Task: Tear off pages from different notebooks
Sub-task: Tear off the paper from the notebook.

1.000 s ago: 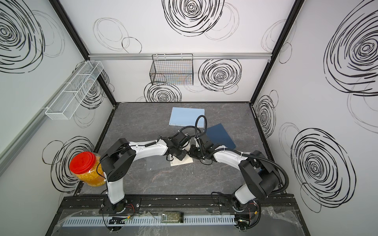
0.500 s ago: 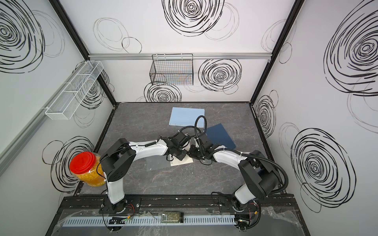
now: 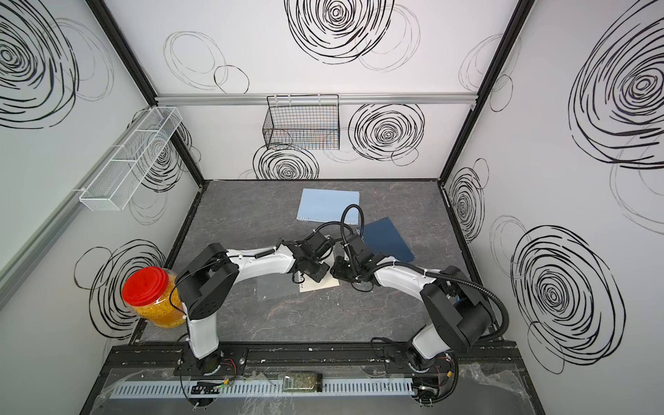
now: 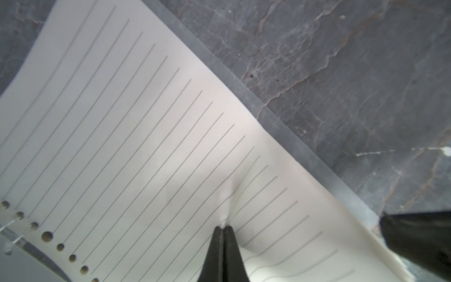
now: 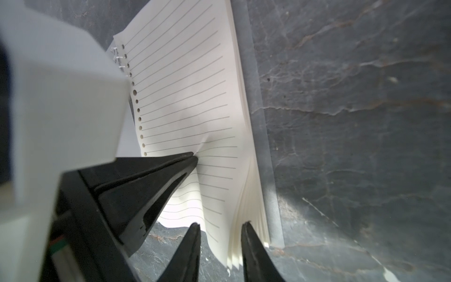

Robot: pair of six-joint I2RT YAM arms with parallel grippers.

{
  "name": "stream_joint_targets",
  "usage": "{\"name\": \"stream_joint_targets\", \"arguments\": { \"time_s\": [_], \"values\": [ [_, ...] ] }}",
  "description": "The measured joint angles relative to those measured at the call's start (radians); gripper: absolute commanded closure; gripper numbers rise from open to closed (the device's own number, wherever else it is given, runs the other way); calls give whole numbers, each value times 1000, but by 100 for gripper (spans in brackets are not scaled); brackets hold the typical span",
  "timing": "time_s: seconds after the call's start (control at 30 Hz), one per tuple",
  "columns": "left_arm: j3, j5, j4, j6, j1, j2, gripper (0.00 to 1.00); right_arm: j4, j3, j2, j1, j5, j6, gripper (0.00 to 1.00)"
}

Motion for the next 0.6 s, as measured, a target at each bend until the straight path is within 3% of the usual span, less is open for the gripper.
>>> {"name": "stream_joint_targets", "arguments": {
  "time_s": [0.37, 0.6],
  "values": [
    [0, -9, 0, 0, -4, 0, 100, -31, 21, -14, 32, 32, -4, 75],
    [0, -13, 0, -1, -6, 0, 100, -42, 23, -14, 40, 43, -3, 76]
  ]
}}
